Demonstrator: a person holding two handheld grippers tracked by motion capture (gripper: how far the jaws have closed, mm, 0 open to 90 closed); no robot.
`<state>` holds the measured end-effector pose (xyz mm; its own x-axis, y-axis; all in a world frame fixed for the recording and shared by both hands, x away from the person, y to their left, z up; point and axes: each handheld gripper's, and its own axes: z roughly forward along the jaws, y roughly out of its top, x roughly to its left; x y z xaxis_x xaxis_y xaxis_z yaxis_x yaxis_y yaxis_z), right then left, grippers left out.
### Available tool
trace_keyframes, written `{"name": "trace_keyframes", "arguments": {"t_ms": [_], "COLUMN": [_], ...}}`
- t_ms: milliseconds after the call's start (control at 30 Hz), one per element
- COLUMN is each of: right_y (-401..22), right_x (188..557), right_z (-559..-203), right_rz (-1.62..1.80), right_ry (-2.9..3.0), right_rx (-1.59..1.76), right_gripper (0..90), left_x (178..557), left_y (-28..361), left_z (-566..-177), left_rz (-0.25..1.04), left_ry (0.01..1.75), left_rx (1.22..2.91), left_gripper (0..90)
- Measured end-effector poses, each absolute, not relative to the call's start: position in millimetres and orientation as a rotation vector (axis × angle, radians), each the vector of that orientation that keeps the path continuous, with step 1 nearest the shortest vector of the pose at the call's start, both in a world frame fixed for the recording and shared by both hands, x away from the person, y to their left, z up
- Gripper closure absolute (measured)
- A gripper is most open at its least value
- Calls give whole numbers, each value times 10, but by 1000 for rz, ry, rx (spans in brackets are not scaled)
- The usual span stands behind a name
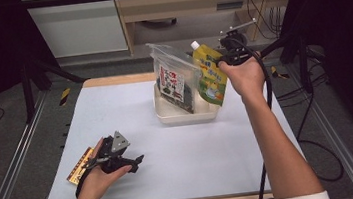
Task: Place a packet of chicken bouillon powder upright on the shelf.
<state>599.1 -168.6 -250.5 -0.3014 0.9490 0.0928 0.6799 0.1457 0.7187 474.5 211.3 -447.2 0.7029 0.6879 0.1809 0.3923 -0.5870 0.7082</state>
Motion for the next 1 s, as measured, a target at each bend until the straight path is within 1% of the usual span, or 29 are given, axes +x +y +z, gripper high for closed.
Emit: {"name": "trace_keyframes", "arguments": {"t_ms": [367,1000], "right_y": [-1602,-1355], "right_x": [6112,6132], "right_z": [-2590,-2665], "right_rz": [929,994], "right_ry": [2036,1976], "right_rx": [1604,1665], "right_gripper": [900,900], "left_x": [4743,4743], "left_y": [2094,2058], "left_z": [-4481,-4489], "left_rz": [579,574], "left_ry": [812,809], "left_rx": [2264,2262], "left_gripper": [73,73]}}
